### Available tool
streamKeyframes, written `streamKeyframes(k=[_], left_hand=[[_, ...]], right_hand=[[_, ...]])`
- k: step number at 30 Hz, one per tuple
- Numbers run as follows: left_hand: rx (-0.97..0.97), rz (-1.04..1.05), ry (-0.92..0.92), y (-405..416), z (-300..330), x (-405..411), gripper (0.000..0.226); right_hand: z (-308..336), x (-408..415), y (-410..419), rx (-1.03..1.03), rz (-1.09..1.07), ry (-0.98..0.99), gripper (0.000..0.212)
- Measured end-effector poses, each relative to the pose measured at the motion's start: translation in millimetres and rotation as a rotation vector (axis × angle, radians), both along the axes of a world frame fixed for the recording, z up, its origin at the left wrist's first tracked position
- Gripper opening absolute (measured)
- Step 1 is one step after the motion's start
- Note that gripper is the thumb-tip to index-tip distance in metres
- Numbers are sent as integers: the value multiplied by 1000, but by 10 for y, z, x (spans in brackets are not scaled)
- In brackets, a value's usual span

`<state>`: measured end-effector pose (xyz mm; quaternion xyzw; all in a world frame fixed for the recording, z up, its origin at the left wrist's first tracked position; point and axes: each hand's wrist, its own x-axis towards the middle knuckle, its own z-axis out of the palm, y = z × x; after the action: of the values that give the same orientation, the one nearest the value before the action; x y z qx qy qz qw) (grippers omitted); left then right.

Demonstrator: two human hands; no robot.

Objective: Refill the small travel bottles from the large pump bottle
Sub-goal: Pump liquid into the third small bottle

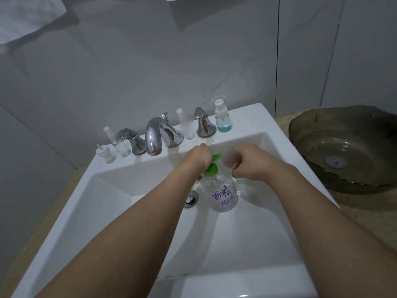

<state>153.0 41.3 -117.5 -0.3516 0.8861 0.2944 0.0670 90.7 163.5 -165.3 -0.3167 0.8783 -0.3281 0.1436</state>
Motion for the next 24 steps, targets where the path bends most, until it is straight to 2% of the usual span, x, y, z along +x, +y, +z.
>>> streamKeyframes(k=[5,11,15,19,24], left_hand=[[59,42,41,-50,-61,-14,35],[370,189,282,-181,-122,-75,59],[426,264,373,-207,-73,-3,57],[492,298,352,-183,-52,149,62],[514,283,328,-93,-35,336,64]], right_hand=[[8,7,-1,-7,3,-7,23],[-18,15,2,-19,-10,-38,21],[1,41,35,-52,-43,-76,20],[16,146,75,-221,-183,-170,17],[53,313,142,-356,-331,-230,24]])
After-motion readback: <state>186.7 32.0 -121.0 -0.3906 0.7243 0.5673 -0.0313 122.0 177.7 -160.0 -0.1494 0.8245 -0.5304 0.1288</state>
